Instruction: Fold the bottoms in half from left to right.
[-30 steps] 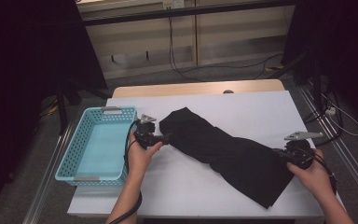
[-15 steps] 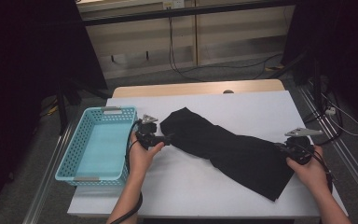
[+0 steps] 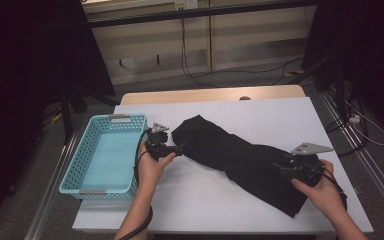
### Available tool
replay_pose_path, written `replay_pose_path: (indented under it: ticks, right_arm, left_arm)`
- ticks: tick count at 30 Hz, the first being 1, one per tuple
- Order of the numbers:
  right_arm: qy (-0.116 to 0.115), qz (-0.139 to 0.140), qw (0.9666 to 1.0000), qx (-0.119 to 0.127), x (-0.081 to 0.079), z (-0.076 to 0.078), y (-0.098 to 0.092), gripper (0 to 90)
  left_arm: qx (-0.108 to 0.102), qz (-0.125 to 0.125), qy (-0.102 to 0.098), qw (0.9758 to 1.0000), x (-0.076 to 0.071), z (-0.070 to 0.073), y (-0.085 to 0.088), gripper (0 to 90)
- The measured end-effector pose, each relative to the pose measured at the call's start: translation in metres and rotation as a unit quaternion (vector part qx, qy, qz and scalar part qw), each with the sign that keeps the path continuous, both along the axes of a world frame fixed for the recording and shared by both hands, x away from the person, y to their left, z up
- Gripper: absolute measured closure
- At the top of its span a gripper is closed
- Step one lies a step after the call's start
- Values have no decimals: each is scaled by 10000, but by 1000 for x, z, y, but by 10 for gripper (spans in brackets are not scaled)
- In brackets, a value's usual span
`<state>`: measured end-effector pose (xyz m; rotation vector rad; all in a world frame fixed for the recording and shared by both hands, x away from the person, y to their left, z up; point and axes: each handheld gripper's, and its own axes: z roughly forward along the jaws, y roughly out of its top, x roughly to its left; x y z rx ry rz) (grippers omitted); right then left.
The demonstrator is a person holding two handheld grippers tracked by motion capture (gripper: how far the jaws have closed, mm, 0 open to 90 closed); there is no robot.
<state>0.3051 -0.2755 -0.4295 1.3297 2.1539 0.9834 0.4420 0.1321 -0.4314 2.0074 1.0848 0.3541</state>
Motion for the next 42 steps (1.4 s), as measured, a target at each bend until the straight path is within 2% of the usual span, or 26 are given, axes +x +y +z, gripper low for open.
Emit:
replay_pose_path:
  ticks: [3, 6, 7, 8, 11, 14, 16, 19, 22, 26, 29, 30, 31, 32, 33, 36, 38, 40, 42]
  right_arm:
    - [86, 384, 9991, 133, -6, -3, 23, 477]
    - [190, 707, 9972, 134, -10, -8, 41, 484]
    - [243, 794, 9964, 184, -10, -9, 46, 491]
    - [250, 873, 9957, 178, -11, -10, 51, 493]
    - [243, 1068, 9939, 123, -14, -12, 62, 522]
    - [177, 1251, 9919, 136, -17, -11, 70, 624]
    - [227, 1421, 9895, 150, -19, -11, 74, 684]
    - [284, 1626, 9863, 5, -23, -14, 82, 707]
    - [290, 1679, 9852, -209, -24, -20, 86, 670]
    - [241, 1702, 9850, -127, -23, -23, 86, 663]
    - [216, 1764, 9840, -132, -24, -24, 87, 608]
    - [201, 1813, 9831, -157, -25, -24, 88, 603]
    - [187, 1808, 9831, -208, -25, -24, 89, 607]
    - [156, 1817, 9829, -250, -25, -24, 89, 626]
    - [146, 1800, 9832, -283, -25, -23, 89, 639]
    - [172, 1804, 9831, -262, -22, -22, 83, 661]
    - [139, 1738, 9840, -368, -20, -22, 79, 667]
    - [134, 1757, 9839, -285, -19, -24, 77, 665]
    - [106, 1752, 9839, -340, -20, -24, 78, 674]
  left_arm:
    - [6, -16, -8, 10000, -2, 0, -1, 165]
    - [-21, -9, -5, 10000, -3, 0, -1, 161]
    - [-31, -13, 3, 10000, -3, 0, -2, 160]
    - [65, -74, 12, 10000, -3, 1, -1, 160]
    - [21, -22, 15, 10000, -4, 0, -2, 158]
    - [31, -22, 16, 10000, -3, -1, -2, 156]
    - [5, -37, 28, 10000, -3, -1, -2, 155]
    - [20, -59, 28, 10000, -4, -1, -3, 155]
    - [-8, -47, -6, 10000, -4, 0, -5, 155]
    - [-12, -26, -16, 10000, -4, -1, -4, 154]
    - [-7, 11, -37, 10000, -3, -1, -4, 155]
    - [89, -49, -24, 9999, -2, -1, -3, 155]
    - [-5, 51, -49, 10000, -2, -2, -5, 157]
    - [18, 88, -51, 9999, -2, -3, -4, 159]
    - [150, 52, -45, 9999, 0, -3, -3, 163]
    - [239, 129, -1, 9996, 3, -7, -1, 175]
    - [263, 186, 41, 9995, 6, -11, 0, 189]
    - [248, 254, 65, 9993, 10, -15, 0, 216]
    - [206, 285, 135, 9993, 14, -19, -1, 284]
